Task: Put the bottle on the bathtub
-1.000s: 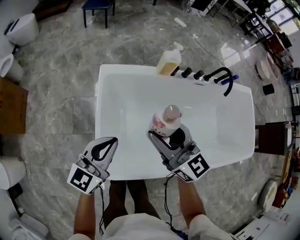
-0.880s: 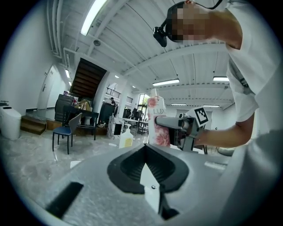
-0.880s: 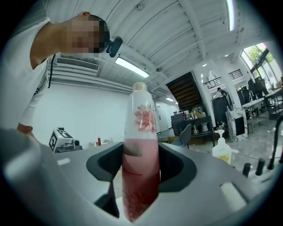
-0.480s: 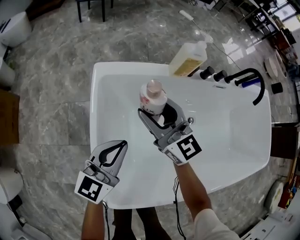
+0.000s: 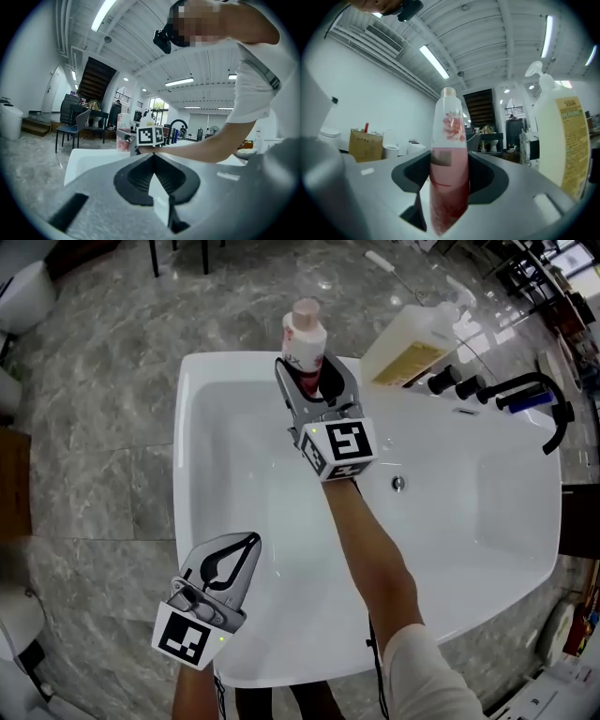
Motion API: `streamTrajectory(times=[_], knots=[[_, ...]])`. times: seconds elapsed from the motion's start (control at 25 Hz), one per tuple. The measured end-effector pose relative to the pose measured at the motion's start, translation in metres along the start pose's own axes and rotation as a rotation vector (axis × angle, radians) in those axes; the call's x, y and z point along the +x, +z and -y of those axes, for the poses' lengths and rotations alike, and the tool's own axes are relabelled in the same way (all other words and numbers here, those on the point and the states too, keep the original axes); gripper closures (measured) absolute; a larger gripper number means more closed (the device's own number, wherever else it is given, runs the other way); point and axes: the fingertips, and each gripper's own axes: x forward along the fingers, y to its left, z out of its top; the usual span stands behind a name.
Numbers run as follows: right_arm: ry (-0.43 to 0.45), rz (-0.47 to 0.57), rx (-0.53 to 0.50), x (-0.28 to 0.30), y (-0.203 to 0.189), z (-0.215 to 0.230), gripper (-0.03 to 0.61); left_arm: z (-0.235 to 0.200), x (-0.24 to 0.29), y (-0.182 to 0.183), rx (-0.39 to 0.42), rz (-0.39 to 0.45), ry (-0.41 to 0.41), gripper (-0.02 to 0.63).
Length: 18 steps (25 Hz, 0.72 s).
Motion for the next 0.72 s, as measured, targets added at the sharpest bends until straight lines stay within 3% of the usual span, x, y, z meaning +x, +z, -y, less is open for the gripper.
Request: streamTrajectory(times=[0.12,0.2,0.36,0.6,0.72], knots=[[-0.114,0.006,0.006,0.026,-0.02,0.024,0.334,-0.001,-0.003,-0.004,-0.01,0.009,0.013,0.618],[-0.143,0.025,0.03,0.035,-0.029,0.031,0.333,-0.005,-0.004,-0.002,-0.021,0.022,0.025,0.618],[-0.127,0.071,0.043,0.034,-0.031,0.031,0.331,-0.009,0.001,0.007,-0.02,0.049,0.02,0.618],[-0.078,0.011,0.087,0.031,-0.039,0.03,0.295,-0.002,0.011,0.019,-0.003,0.068,-0.002,0.618],[-0.106,0.01,0.134,0.005,-0.043,0.032,0.278,0.001,0.013,0.023,-0.001,0.059,-0.007,0.618]])
